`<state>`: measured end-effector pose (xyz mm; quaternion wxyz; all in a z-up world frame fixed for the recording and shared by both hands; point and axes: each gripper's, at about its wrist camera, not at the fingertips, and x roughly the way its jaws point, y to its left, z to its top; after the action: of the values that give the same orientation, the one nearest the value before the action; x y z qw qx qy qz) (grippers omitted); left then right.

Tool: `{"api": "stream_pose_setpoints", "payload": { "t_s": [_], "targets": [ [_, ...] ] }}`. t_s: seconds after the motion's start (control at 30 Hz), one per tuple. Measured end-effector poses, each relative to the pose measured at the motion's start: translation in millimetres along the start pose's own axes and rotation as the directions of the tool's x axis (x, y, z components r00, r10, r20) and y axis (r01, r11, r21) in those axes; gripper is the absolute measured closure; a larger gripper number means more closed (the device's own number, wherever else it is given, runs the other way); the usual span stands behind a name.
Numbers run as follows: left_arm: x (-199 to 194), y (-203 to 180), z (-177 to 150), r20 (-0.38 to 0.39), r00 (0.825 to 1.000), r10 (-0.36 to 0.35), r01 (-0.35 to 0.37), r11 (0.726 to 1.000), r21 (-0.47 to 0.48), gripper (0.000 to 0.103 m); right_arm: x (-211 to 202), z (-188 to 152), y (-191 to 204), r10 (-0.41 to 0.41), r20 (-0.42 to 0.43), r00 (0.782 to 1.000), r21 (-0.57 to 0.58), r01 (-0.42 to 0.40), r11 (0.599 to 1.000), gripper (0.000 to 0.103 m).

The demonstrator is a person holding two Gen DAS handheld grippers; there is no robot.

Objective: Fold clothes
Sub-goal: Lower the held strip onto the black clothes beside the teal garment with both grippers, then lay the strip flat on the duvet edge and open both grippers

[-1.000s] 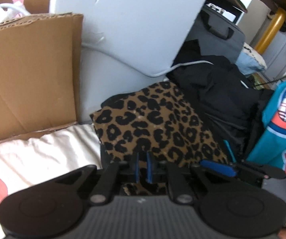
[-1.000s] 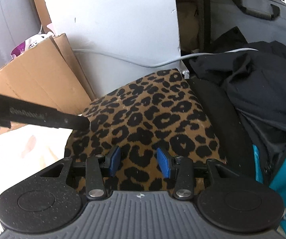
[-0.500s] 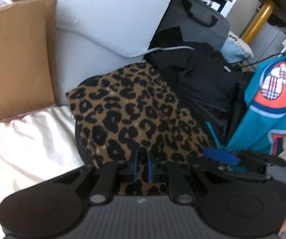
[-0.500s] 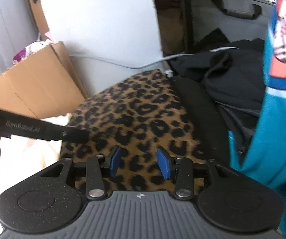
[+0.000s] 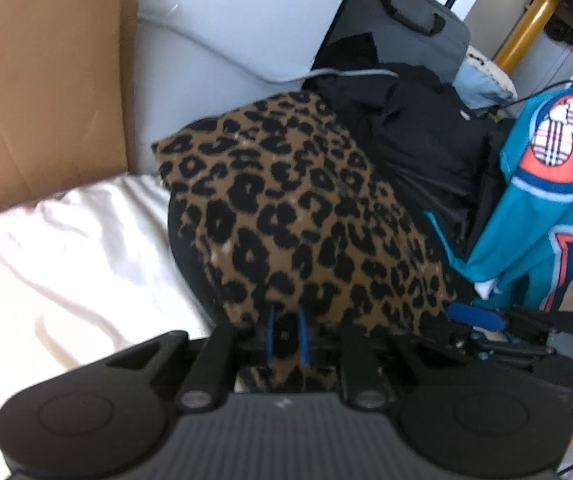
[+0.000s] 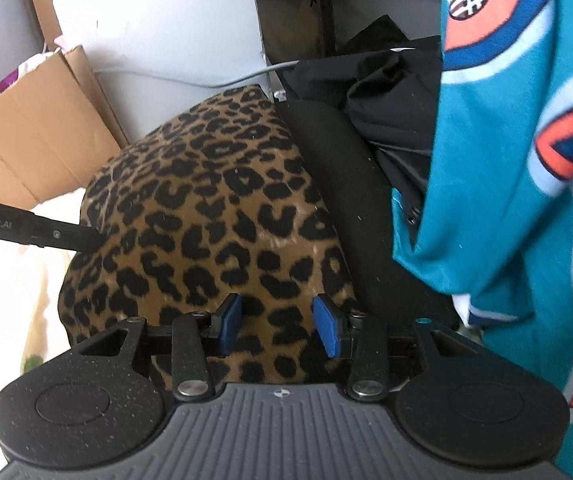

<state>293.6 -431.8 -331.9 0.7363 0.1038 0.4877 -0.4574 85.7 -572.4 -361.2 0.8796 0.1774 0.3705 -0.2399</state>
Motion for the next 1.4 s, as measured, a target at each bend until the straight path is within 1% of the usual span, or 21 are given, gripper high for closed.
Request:
{"api": "stream_pose_setpoints", "payload": {
  "t_s": [0.23, 0.4, 0.5, 0.57, 0.63, 0.67, 0.83, 0.97, 1.2, 1.4],
  "targets": [
    [-5.5, 2.1, -23.0, -0.016, 1.0, 0.007, -0.007, 1.0, -0.022, 0.089, -10.7, -15.1, -4.4, -0.017, -0.031, 0.999, -0.021, 0.016, 1.0, 0.056],
    [-23.1, 4.2, -28.6, 0.032, 0.999, 0.009, -0.006, 0.995, -0.098, 0.089, -22.6, -21.8, -6.8, -0.043, -0.042, 0.998, -0.035, 0.042, 0.998, 0.056],
    [-28.6, -0.4, -32.3, 0.053, 0.998, 0.017, -0.011, 0.994, -0.113, 0.08, -33.0, -21.0, -7.3, -0.035, -0.025, 0.999, -0.016, 0.035, 0.999, 0.056],
    [-28.4, -2.5, -36.5, 0.063, 0.998, 0.015, -0.007, 0.992, -0.127, 0.068, -37.2, -20.3, -5.4, -0.013, -0.014, 1.0, 0.001, 0.013, 1.0, 0.056],
    [-24.0, -4.6, -42.1, 0.059, 0.998, 0.007, 0.001, 0.99, -0.139, 0.06, -37.9, -20.5, -0.1, 0.013, -0.008, 1.0, 0.005, -0.013, 1.0, 0.056],
    [-21.3, -5.7, -45.1, 0.055, 0.998, 0.004, 0.004, 0.99, -0.144, 0.059, -37.0, -21.0, 3.5, 0.024, -0.008, 1.0, 0.0, -0.024, 1.0, 0.056],
    [-2.5, -6.7, -62.2, 0.028, 1.0, 0.007, -0.002, 0.985, -0.173, 0.059, -26.2, -27.7, 17.1, 0.035, -0.045, 0.998, -0.018, -0.036, 0.999, 0.056],
    [5.5, -4.9, -77.1, 0.016, 1.0, -0.018, 0.021, 0.978, -0.209, 0.059, -21.0, -36.8, 20.1, 0.044, -0.078, 0.996, -0.014, -0.046, 0.999, 0.056],
    [4.9, -9.6, -105.3, -0.005, 0.997, -0.075, 0.071, 0.968, -0.239, 0.06, -19.4, -50.8, 27.6, 0.088, -0.124, 0.988, -0.006, -0.089, 0.996, 0.056],
    [-4.1, -18.4, -134.9, -0.008, 0.995, -0.1, 0.094, 0.959, -0.267, 0.061, -21.8, -60.6, 32.4, 0.11, -0.152, 0.982, -0.013, -0.113, 0.994, 0.057]
  ]
}}
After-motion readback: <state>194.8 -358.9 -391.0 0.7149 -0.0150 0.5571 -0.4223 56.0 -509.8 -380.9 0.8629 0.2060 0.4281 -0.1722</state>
